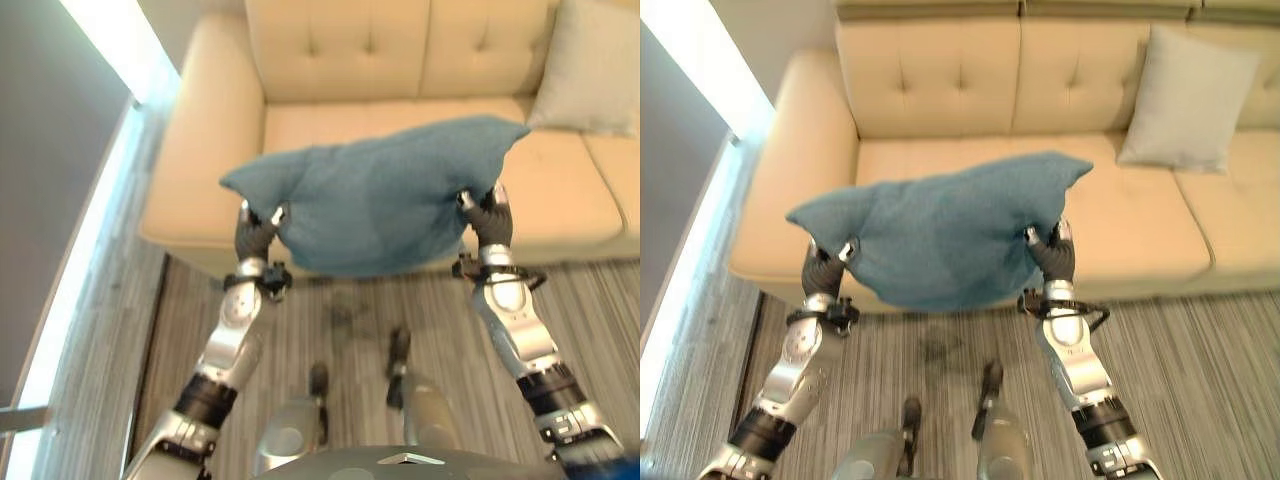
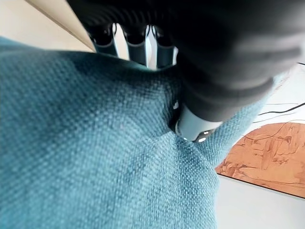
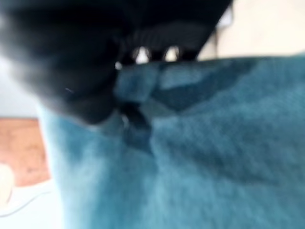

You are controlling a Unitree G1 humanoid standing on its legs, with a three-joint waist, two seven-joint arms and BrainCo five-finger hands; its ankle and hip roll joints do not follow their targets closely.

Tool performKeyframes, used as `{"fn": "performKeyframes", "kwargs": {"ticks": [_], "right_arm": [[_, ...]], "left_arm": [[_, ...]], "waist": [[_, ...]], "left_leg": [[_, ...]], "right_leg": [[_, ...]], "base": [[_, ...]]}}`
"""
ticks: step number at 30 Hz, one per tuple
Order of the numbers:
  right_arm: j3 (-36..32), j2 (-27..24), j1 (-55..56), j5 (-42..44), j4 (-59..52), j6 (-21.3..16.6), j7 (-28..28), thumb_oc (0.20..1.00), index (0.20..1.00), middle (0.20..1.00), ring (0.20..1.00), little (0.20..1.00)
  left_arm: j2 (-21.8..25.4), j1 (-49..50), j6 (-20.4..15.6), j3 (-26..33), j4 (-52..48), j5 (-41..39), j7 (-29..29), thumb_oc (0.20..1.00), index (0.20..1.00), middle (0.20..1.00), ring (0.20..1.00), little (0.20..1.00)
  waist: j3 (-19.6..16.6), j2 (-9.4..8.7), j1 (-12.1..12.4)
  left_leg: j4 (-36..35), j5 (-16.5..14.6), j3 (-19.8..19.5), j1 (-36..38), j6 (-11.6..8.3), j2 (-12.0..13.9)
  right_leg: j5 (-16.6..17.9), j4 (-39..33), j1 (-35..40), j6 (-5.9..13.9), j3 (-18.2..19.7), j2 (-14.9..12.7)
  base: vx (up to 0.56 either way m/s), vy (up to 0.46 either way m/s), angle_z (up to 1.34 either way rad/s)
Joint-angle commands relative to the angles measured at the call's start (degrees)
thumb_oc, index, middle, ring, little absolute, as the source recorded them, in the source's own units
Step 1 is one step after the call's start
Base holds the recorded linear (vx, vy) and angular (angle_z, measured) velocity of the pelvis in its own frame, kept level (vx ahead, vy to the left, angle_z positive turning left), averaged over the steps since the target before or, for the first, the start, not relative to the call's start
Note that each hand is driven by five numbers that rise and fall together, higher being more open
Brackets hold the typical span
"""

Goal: Pick up all the scattered cushions and arrange them neatly on the sofa.

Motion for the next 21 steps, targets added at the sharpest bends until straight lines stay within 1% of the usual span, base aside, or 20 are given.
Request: {"fn": "performKeyframes", "kwargs": {"ticks": [1,2,3,4,5,6,7,8,9,10,11,12,13,15,16,18,19,21], "right_arm": [[-2.1,-0.3,-4.1,2.4,-4.1,-4.3,2.8,0.2,0.2,0.2,0.2,0.2],[-2.1,-0.7,-3.9,2.5,-4.4,-4.2,3.1,0.2,0.2,0.2,0.2,0.2],[-2.2,-1.0,-3.9,2.2,-4.3,-4.0,2.9,0.2,0.2,0.2,0.2,0.2],[-2.2,-1.0,-4.0,2.3,-4.5,-3.8,2.8,0.2,0.2,0.2,0.2,0.2],[-2.1,-1.0,-3.7,2.4,-4.6,-3.8,2.8,0.2,0.2,0.2,0.2,0.2],[-2.1,-1.0,-3.7,2.4,-4.6,-3.8,2.8,0.2,0.2,0.2,0.2,0.2],[-2.5,-0.9,-3.5,2.5,-4.6,-3.9,2.7,0.2,0.2,0.2,0.2,0.2],[-2.8,-1.1,-3.3,2.5,-4.5,-3.9,2.6,0.2,0.2,0.2,0.2,0.2],[-2.8,-1.1,-3.3,2.5,-4.5,-3.9,2.6,0.2,0.2,0.2,0.2,0.2],[-3.1,-1.3,-3.6,2.5,-4.3,-3.9,2.0,0.2,0.2,0.2,0.2,0.2],[-3.2,-1.1,-3.8,2.6,-4.0,-3.8,1.6,0.2,0.2,0.2,0.2,0.2],[-3.2,-1.1,-3.8,2.7,-4.0,-3.8,1.6,0.2,0.2,0.2,0.2,0.2],[-3.5,-0.7,-4.3,2.6,-3.3,-3.5,0.6,0.2,0.2,0.2,0.2,0.2],[-3.6,-0.6,-4.3,2.6,-3.5,-3.4,0.4,0.2,0.2,0.2,0.2,0.2],[-3.3,-0.2,-4.0,1.9,-3.6,-3.1,1.1,0.2,0.2,0.2,0.2,0.2],[-3.4,-0.2,-3.9,1.7,-3.7,-3.0,1.1,0.2,0.2,0.2,0.2,0.2],[-3.6,-0.1,-3.7,1.4,-3.6,-2.9,1.1,0.2,0.2,0.2,0.2,0.2],[-3.9,0.5,-3.8,1.0,-3.5,-2.8,1.2,0.2,0.2,0.2,0.2,0.2]], "left_arm": [[1.4,-6.6,-2.8,-2.6,-2.8,2.8,-5.5,0.2,0.2,0.2,0.2,0.2],[1.3,-6.6,-2.8,-2.6,-2.8,2.4,-6.0,0.2,0.2,0.2,0.2,0.2],[1.0,-6.8,-2.8,-2.5,-2.8,2.1,-6.1,0.2,0.2,0.2,0.2,0.2],[0.8,-7.0,-2.8,-2.3,-2.9,1.8,-6.1,0.2,0.2,0.2,0.2,0.2],[0.5,-7.2,-2.5,-2.3,-2.9,1.8,-6.1,0.2,0.2,0.2,0.2,0.2],[0.6,-7.2,-2.5,-2.3,-2.9,1.8,-6.1,0.2,0.2,0.2,0.2,0.2],[0.0,-7.6,-2.0,-2.7,-2.5,1.8,-5.9,0.2,0.2,0.2,0.2,0.2],[-0.1,-8.1,-1.9,-3.2,-2.1,2.0,-5.9,0.2,0.2,0.2,0.2,0.2],[-0.1,-8.1,-1.9,-3.2,-2.1,2.1,-5.9,0.2,0.2,0.2,0.2,0.2],[0.1,-8.9,-1.6,-3.6,-1.7,2.3,-5.7,0.2,0.2,0.2,0.2,0.2],[0.1,-9.2,-1.6,-3.5,-1.6,2.3,-5.5,0.2,0.2,0.2,0.2,0.2],[0.1,-9.2,-1.6,-3.5,-1.6,2.3,-5.5,0.2,0.2,0.2,0.2,0.2],[0.1,-9.5,-1.6,-3.3,-1.4,2.2,-4.7,0.2,0.2,0.2,0.2,0.2],[0.1,-9.5,-1.6,-3.3,-1.5,1.8,-4.6,0.2,0.2,0.2,0.2,0.2],[0.1,-9.0,-1.4,-3.4,-1.8,1.4,-4.8,0.2,0.2,0.2,0.2,0.2],[0.2,-8.8,-1.4,-3.5,-2.0,1.2,-4.8,0.2,0.2,0.2,0.2,0.2],[0.5,-8.7,-1.2,-3.8,-2.1,1.4,-4.7,0.2,0.2,0.2,0.2,0.2],[1.1,-9.0,-1.0,-3.9,-2.5,2.0,-4.9,0.2,0.2,0.2,0.2,0.2]], "waist": [[-2.0,-1.82,-1.0],[-1.8,-2.45,-1.0],[-1.3,-3.38,-0.7],[-1.3,-3.71,-0.4],[-1.1,-3.7,0.4],[-1.3,-3.95,0.3],[-1.2,-4.38,0.9],[-1.2,-4.23,1.0],[-1.2,-4.3,1.0],[-1.1,-3.38,1.7],[-1.1,-2.91,1.9],[-0.9,-3.05,2.0],[-0.6,-2.82,3.0],[-0.5,-2.76,3.1],[-1.8,-2.06,3.3],[-2.5,-2.01,3.3],[-3.1,-2.4,3.4],[-4.0,-3.78,3.7]], "left_leg": [[17.2,3.8,2.2,2.6,-5.72,1.9],[22.1,5.1,3.7,-0.8,-5.08,2.8],[25.3,5.2,5.7,-3.8,-3.77,3.6],[25.4,3.2,7.1,-6.0,-2.63,3.8],[25.2,0.6,7.5,-7.7,-2.03,3.5],[24.9,1.0,7.5,-7.9,-1.9,3.1],[19.5,-1.9,9.5,-10.1,-1.24,3.3],[15.6,-0.6,11.0,-11.5,-1.39,3.9],[15.4,-0.4,11.0,-11.4,-1.38,3.8],[7.1,5.4,13.1,-13.1,-2.29,4.0],[3.8,7.0,14.0,-14.0,-2.52,4.0],[3.3,7.0,14.2,-13.4,-2.57,3.8],[1.2,8.7,14.6,-15.8,-2.98,3.5],[1.7,9.0,14.9,-16.2,-3.09,3.9],[-3.0,10.0,14.5,-12.2,-2.5,4.1],[-4.1,10.8,14.3,-11.1,-2.31,4.0],[-3.7,10.9,14.4,-10.3,-2.18,3.8],[-1.4,8.1,15.3,-8.9,-1.17,3.0]], "right_leg": [[0.2,-5.4,7.0,2.12,-0.8,2.1],[-0.3,-5.9,7.8,0.85,-1.3,2.1],[-1.3,-6.5,8.9,-0.04,-1.8,1.8],[-2.2,-7.0,9.3,-0.33,-1.8,2.1],[-2.7,-7.3,10.1,-0.1,-1.4,2.5],[-2.6,-7.3,9.8,-0.05,-1.5,2.2],[-4.0,-7.9,11.7,0.57,-1.5,2.2],[-4.8,-8.0,12.4,0.81,-2.0,2.5],[-4.8,-8.0,12.4,0.83,-2.0,2.4],[-6.1,-8.0,14.4,0.67,-2.5,3.4],[-6.8,-8.1,15.1,0.77,-2.8,4.0],[-6.9,-8.1,15.4,0.81,-2.7,3.8],[-8.5,-8.0,17.3,0.59,-2.5,4.5],[-8.9,-7.8,17.8,0.58,-2.4,4.5],[-9.5,-7.4,18.9,1.31,-1.8,4.9],[-9.5,-7.5,19.3,1.42,-1.6,4.7],[-9.9,-7.3,19.8,1.46,-1.4,4.4],[-10.5,-6.3,21.1,2.21,-1.4,2.5]], "base": [[0.13,-0.326,0.34],[-0.01,-0.229,0.31],[0.04,-0.211,0.28],[0.09,-0.168,-0.04],[0.07,-0.079,-0.11],[0.18,-0.081,-0.16],[0.19,-0.052,-0.05],[0.19,-0.055,-0.03],[0.22,0.014,0.17],[0.21,0.037,0.24],[0.22,0.036,0.31],[0.21,0.05,0.26],[0.15,0.031,0.16],[0.23,0.115,0.0],[0.34,0.217,-0.15],[0.23,0.148,-0.29],[0.22,0.157,-0.21],[0.27,0.238,-0.16]]}}
